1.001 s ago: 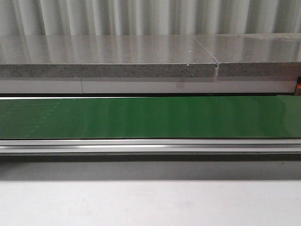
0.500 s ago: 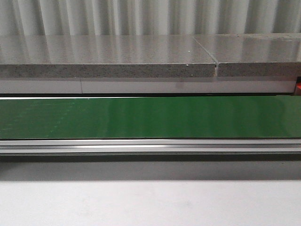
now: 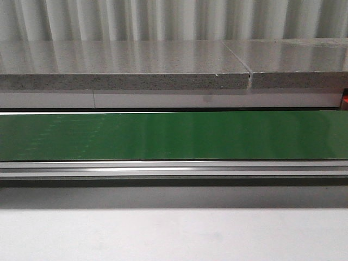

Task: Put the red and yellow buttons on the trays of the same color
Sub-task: 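Move the left gripper over the red and yellow buttons on the table, then grasp a red button with the left gripper and set it on the belt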

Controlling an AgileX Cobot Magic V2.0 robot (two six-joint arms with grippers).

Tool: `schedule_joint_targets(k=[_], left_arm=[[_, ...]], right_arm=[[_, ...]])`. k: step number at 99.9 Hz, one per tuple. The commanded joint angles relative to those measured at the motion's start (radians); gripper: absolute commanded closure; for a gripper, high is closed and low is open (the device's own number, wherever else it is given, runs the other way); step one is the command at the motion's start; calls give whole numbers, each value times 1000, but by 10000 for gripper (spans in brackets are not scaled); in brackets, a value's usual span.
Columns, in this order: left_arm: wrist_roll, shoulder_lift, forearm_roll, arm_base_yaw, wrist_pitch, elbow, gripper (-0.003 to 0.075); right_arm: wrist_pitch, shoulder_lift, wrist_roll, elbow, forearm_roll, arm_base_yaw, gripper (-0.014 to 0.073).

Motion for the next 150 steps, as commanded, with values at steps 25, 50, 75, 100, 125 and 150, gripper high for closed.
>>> schedule_joint_targets(k=[25, 50, 75, 100, 125, 150], left_arm=[[87, 189, -88, 228, -232, -30, 104], [99, 304, -101, 308, -318, -35, 104], [99, 407, -99, 333, -361, -58, 104], [99, 507, -90, 336, -397, -106, 104], [99, 579, -90, 336, -399, -134, 104], [99, 587, -79, 336, -403, -136, 137]], right_arm=[[-85, -16, -2, 2, -10, -1, 661], [-85, -16, -2, 2, -10, -1, 661], [-85, -16, -2, 2, -10, -1, 661], [-85, -16, -2, 2, -10, -1, 661], [-85, -16, -2, 2, -10, -1, 661], [-85, -16, -2, 2, -10, -1, 661]])
